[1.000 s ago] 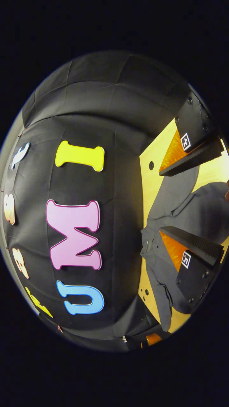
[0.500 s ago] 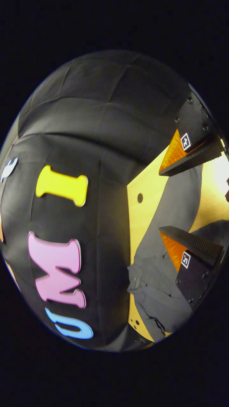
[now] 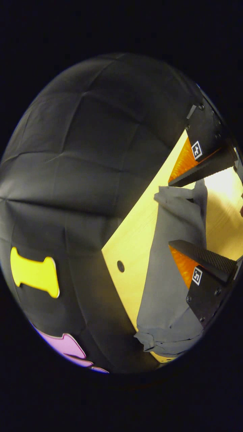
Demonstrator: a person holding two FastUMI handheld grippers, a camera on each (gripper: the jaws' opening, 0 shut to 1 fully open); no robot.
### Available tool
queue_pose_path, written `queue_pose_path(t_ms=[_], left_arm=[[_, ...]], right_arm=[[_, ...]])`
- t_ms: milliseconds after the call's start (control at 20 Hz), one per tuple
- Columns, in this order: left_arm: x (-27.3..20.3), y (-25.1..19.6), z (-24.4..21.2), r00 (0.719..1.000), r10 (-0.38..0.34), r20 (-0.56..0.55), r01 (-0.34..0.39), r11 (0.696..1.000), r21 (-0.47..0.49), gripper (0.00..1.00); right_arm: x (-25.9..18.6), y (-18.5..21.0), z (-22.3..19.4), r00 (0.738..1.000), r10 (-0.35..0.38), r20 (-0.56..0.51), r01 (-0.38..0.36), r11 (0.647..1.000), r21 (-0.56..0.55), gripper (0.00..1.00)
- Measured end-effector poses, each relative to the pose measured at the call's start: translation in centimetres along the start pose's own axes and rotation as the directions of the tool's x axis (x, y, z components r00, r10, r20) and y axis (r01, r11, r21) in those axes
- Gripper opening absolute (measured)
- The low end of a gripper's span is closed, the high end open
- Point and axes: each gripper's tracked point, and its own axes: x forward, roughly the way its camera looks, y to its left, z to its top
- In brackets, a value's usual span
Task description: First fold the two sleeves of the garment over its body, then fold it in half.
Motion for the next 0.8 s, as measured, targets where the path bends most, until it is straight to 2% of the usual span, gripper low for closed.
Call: queue_pose_path(t_ms=[250, 550, 800], left_arm=[[0.2, -0.7, -0.7, 0.999, -0.012, -0.032, 0.013, 1.000, 0.023, 0.96], [0.2, -1.7, -1.9, 0.998, -0.026, -0.062, 0.029, 0.999, 0.039, 0.96], [-0.3, -2.1, -2.2, 0.998, -0.031, -0.060, 0.034, 0.999, 0.041, 0.98]], right_arm=[[3.4, -1.7, -2.0, 0.996, -0.056, -0.065, 0.056, 0.998, -0.012, 0.98], [4.5, -1.1, -3.5, 0.985, -0.050, -0.165, 0.038, 0.996, -0.076, 0.98], [3.9, -0.8, -3.3, 0.979, -0.001, -0.202, -0.004, 1.000, -0.026, 0.96]])
